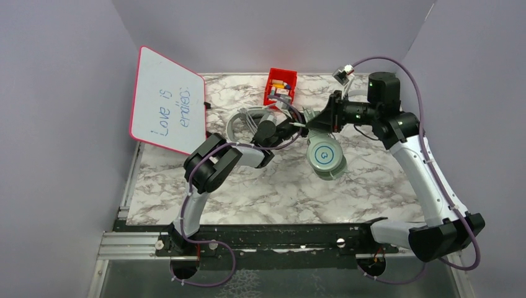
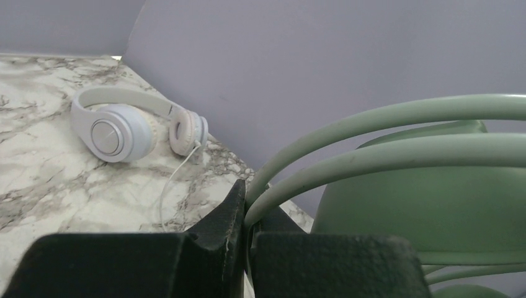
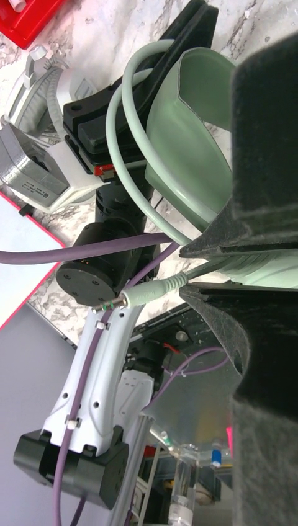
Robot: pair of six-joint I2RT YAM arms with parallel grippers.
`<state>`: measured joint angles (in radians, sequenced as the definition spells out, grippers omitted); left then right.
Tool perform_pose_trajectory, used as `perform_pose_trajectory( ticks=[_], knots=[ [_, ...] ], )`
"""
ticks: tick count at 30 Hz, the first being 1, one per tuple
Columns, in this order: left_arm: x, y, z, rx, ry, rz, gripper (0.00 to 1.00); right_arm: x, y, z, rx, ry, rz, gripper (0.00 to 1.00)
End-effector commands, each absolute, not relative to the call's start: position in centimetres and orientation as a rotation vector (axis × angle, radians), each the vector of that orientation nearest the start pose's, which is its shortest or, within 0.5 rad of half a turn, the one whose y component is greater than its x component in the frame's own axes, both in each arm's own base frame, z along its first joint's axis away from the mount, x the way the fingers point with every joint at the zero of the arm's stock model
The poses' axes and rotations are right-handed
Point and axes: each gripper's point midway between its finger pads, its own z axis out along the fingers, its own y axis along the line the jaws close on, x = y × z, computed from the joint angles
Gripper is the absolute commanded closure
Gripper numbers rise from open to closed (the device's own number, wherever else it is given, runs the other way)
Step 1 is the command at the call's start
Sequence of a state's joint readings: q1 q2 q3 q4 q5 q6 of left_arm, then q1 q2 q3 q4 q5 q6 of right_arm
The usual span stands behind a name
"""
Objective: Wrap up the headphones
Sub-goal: Wrap the headphones cable around the headphones.
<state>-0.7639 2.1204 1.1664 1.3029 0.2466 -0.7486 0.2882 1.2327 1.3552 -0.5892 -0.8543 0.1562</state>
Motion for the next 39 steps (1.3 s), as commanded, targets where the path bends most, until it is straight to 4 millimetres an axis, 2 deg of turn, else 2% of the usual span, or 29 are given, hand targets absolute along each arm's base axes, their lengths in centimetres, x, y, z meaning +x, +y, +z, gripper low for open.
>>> perform_pose_trajectory(
  ticks=[1, 7, 11, 18, 23, 26, 29, 33, 39],
  knots=[
    [36.3, -45.5, 28.4, 0.233, 1.17, -1.554, 1.0, 24.5, 22.0, 33.9, -0.682, 1.998, 1.194, 0.71],
    [36.1, -45.8, 29.2, 0.267, 1.137, -1.556, 1.0, 23.5, 22.2, 36.5, -0.687, 1.961, 1.236, 0.52],
    [35.7, -45.8, 29.9, 0.285, 1.096, -1.571, 1.0, 23.3, 22.0, 38.1, -0.686, 1.94, 1.221, 0.43],
    [35.1, -45.9, 31.0, 0.335, 1.052, -1.573, 1.0, 23.1, 22.0, 41.4, -0.688, 1.879, 1.207, 0.33],
    [35.0, -45.7, 31.8, 0.34, 1.031, -1.576, 1.0, 23.1, 22.0, 43.0, -0.674, 1.841, 1.203, 0.3],
    [34.8, -45.7, 32.0, 0.349, 1.034, -1.582, 1.0, 23.8, 21.4, 43.8, -0.612, 1.836, 1.142, 0.24],
    [34.8, -45.4, 32.4, 0.351, 1.053, -1.562, 1.0, 25.4, 19.9, 43.2, -0.513, 1.853, 0.987, 0.24],
    [34.1, -44.6, 33.4, 0.35, 1.06, -1.582, 1.0, 27.5, 17.9, 40.5, -0.391, 1.901, 0.833, 0.15],
    [34.0, -43.6, 33.3, 0.298, 1.157, -1.584, 1.0, 27.6, 17.9, 37.7, -0.385, 1.939, 0.883, 0.11]
  ],
)
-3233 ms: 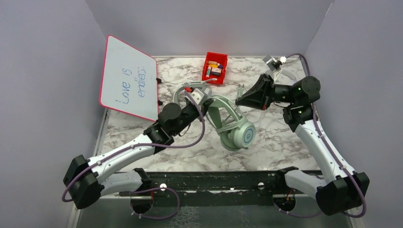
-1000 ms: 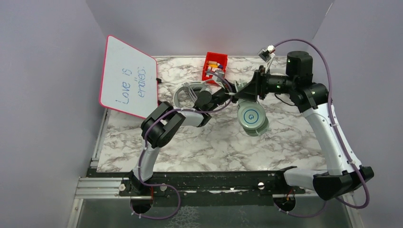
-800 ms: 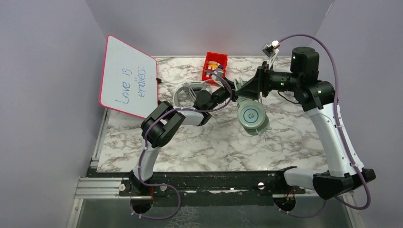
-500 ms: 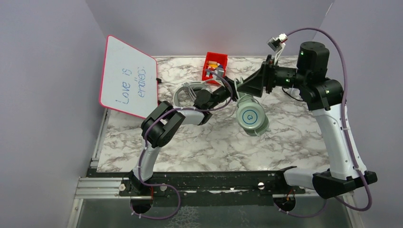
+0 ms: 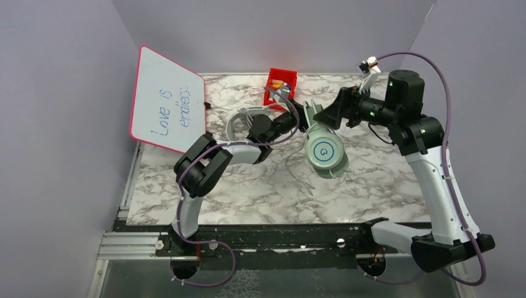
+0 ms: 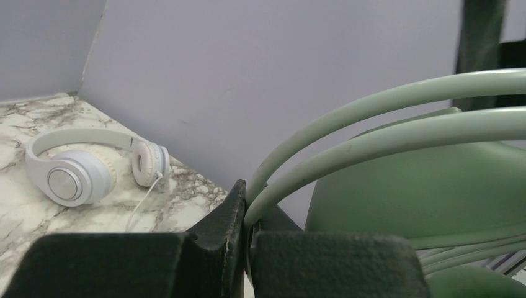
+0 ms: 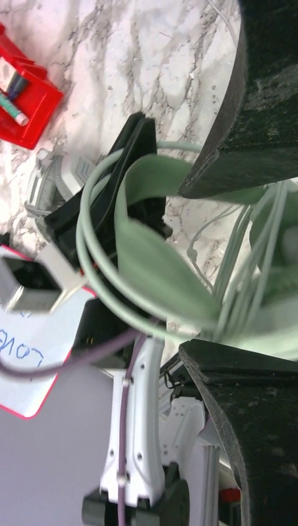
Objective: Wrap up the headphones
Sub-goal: Wrap the headphones cable around the headphones.
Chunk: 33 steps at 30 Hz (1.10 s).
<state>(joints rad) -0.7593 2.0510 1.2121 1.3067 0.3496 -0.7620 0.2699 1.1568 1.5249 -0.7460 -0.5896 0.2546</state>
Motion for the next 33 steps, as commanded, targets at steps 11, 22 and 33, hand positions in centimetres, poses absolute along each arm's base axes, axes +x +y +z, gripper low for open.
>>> perform_pose_trajectory(
  ticks=[11, 22, 33],
  knots=[
    [31.9, -42.7, 34.1, 0.442, 1.08, -1.565, 1.0, 24.6, 20.3, 39.5, -0.41, 1.962, 1.172, 0.18],
    [32.0, -41.7, 34.4, 0.494, 1.015, -1.345, 1.0, 24.4, 21.8, 38.3, -0.186, 2.109, 1.42, 0.51],
    [32.4, -41.6, 33.7, 0.551, 0.987, -1.234, 1.0, 24.6, 19.1, 39.7, -0.218, 2.12, 1.116, 0.41]
  ],
)
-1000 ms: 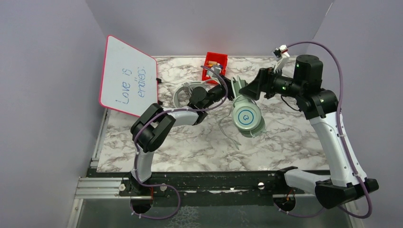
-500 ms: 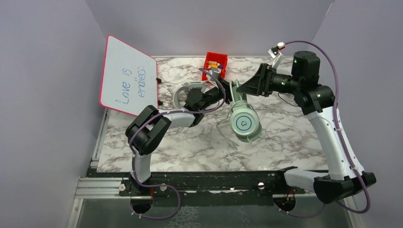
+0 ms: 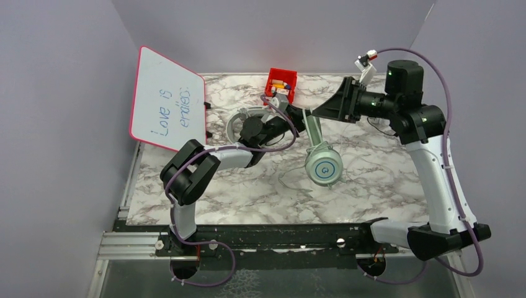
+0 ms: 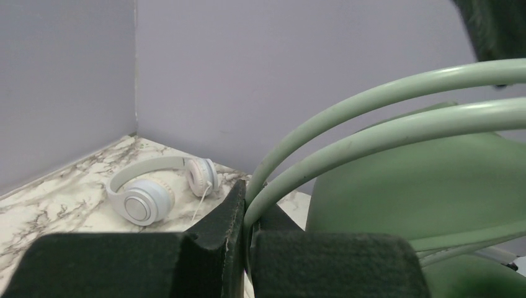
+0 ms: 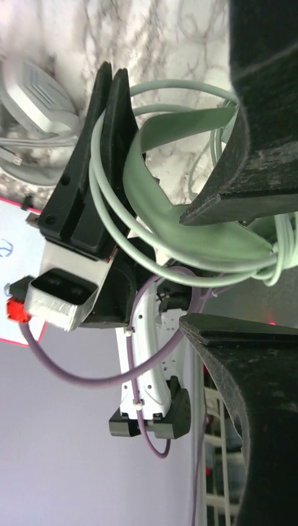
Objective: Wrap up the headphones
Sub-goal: Wrap the headphones cable around the headphones.
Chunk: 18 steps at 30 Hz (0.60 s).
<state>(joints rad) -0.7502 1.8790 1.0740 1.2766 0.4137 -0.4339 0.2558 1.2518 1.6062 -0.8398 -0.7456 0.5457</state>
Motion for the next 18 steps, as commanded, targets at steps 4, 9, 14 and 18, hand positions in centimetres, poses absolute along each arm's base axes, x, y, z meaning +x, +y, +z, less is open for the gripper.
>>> perform_pose_trajectory(
  ticks=[4, 9, 14, 18],
  knots=[
    [32.3, -41.5, 34.1, 0.554, 0.973, -1.235, 1.0, 23.2, 20.3, 38.5, -0.279, 2.143, 1.256, 0.51],
    [32.2, -41.5, 34.4, 0.546, 0.96, -1.243, 1.0, 22.8, 21.2, 38.6, -0.27, 2.122, 1.364, 0.6],
    [31.7, -41.8, 34.7, 0.56, 0.942, -1.238, 1.0, 22.4, 22.2, 37.7, -0.248, 2.137, 1.525, 0.61],
    [31.7, -41.8, 34.5, 0.571, 0.944, -1.222, 1.0, 22.3, 22.8, 37.8, -0.224, 2.122, 1.621, 0.67]
  ],
)
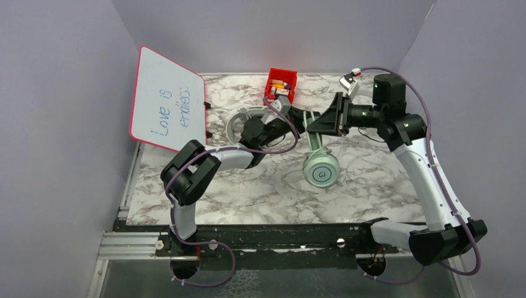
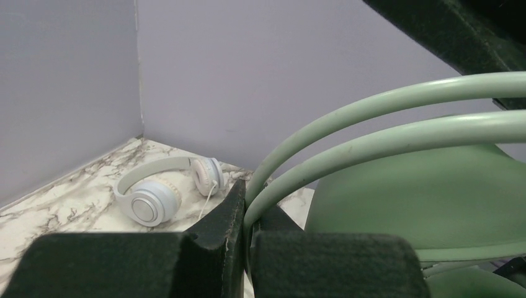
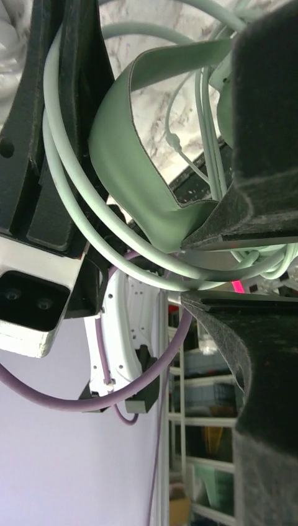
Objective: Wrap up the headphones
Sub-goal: Wrap the headphones cable around the headphones.
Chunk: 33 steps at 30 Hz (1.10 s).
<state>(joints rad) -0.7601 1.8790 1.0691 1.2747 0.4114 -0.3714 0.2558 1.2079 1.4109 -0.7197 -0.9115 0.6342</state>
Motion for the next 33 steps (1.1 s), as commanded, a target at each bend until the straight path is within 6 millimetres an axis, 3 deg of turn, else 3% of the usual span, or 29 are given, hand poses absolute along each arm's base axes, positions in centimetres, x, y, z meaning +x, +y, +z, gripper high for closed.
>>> perform_pose_trajectory(
  ticks=[1, 7, 13, 16, 20, 23, 24, 29, 31, 33],
  knots=[
    [31.6, -41.9, 34.4, 0.576, 0.942, -1.221, 1.0, 22.3, 22.8, 38.0, -0.22, 2.121, 1.631, 0.68],
    [31.2, -41.9, 34.6, 0.593, 0.923, -1.192, 1.0, 22.7, 23.4, 38.2, -0.154, 2.109, 1.733, 0.63],
    [31.2, -42.1, 35.0, 0.581, 0.928, -1.156, 1.0, 22.9, 23.6, 38.0, -0.121, 2.083, 1.796, 0.68],
    [31.4, -42.2, 34.9, 0.573, 0.945, -1.127, 1.0, 22.9, 23.7, 38.2, -0.128, 2.079, 1.787, 0.76],
    [32.0, -41.9, 34.5, 0.531, 0.98, -1.125, 1.0, 23.0, 23.6, 38.0, -0.163, 2.078, 1.757, 0.99],
    [32.4, -41.6, 34.2, 0.494, 1.023, -1.124, 0.98, 23.2, 23.4, 38.3, -0.207, 2.06, 1.707, 1.0],
    [32.5, -41.6, 33.9, 0.491, 1.044, -1.123, 0.93, 23.4, 23.4, 38.4, -0.217, 2.049, 1.683, 1.0],
    [32.7, -40.2, 31.9, 0.45, 1.177, -1.115, 0.39, 25.1, 22.9, 37.8, -0.255, 2.048, 1.519, 1.0],
    [33.0, -38.7, 31.0, 0.408, 1.249, -1.102, 0.26, 25.9, 22.7, 37.2, -0.272, 2.05, 1.453, 1.0],
    [32.8, -37.5, 30.1, 0.401, 1.317, -1.088, 0.21, 26.8, 22.3, 36.3, -0.281, 2.056, 1.379, 1.0]
  ],
)
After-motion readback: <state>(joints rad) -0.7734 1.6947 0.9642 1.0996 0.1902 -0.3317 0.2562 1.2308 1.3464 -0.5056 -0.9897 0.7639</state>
